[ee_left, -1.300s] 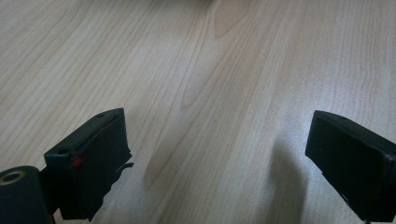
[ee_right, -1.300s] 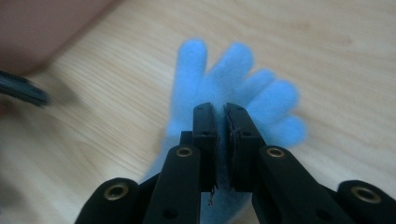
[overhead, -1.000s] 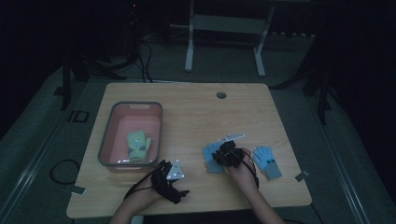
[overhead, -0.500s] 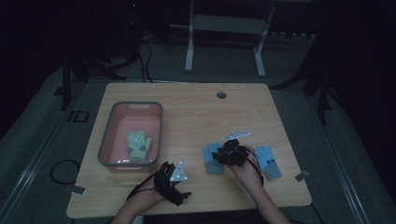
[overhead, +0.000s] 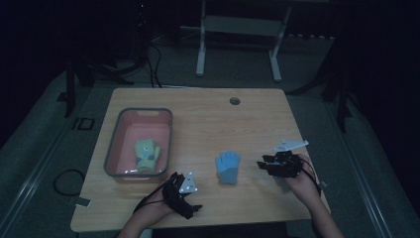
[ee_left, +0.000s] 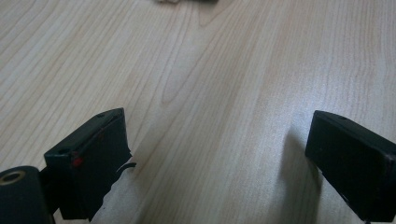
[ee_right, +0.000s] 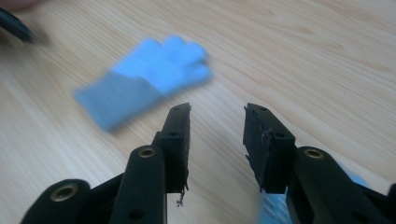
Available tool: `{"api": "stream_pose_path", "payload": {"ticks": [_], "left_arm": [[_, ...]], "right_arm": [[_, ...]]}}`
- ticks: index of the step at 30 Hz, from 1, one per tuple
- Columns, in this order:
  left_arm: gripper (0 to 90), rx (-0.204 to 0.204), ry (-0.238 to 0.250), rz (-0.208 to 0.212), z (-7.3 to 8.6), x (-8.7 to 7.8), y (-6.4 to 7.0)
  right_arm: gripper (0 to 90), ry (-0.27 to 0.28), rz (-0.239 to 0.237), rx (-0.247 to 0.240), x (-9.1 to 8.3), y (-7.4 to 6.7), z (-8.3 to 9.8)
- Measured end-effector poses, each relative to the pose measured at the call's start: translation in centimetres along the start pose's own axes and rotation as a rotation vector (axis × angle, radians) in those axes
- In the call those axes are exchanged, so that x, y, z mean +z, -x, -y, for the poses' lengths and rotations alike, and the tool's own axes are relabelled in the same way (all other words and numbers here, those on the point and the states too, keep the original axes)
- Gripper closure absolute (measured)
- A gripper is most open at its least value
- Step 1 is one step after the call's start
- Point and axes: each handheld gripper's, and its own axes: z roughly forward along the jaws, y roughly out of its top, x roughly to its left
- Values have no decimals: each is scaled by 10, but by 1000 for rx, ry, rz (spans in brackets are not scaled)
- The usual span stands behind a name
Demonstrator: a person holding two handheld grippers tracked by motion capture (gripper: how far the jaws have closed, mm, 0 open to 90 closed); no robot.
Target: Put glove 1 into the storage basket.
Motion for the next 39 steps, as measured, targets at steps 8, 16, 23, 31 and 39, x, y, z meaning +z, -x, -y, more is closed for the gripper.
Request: {"api": "stream_pose_path", "payload": {"ticks": [8, 16, 23, 31, 39], "left_arm": [[63, -27, 37, 10, 1, -4, -3], [64, -8, 33, 1, 2, -4, -3], [64, -13, 32, -5, 3, -4, -3], [63, -11, 29, -7, 2, -4, -2], [63, -9, 27, -11, 2, -4, -2]], "right_arm": [[638, -59, 34, -93, -16, 38, 36], [634, -123, 30, -46, -7, 63, 59], [665, -130, 53, -29, 3, 64, 68], [849, -161, 82, 24, 3, 55, 62], [856, -55, 86, 96, -21, 34, 33]]}}
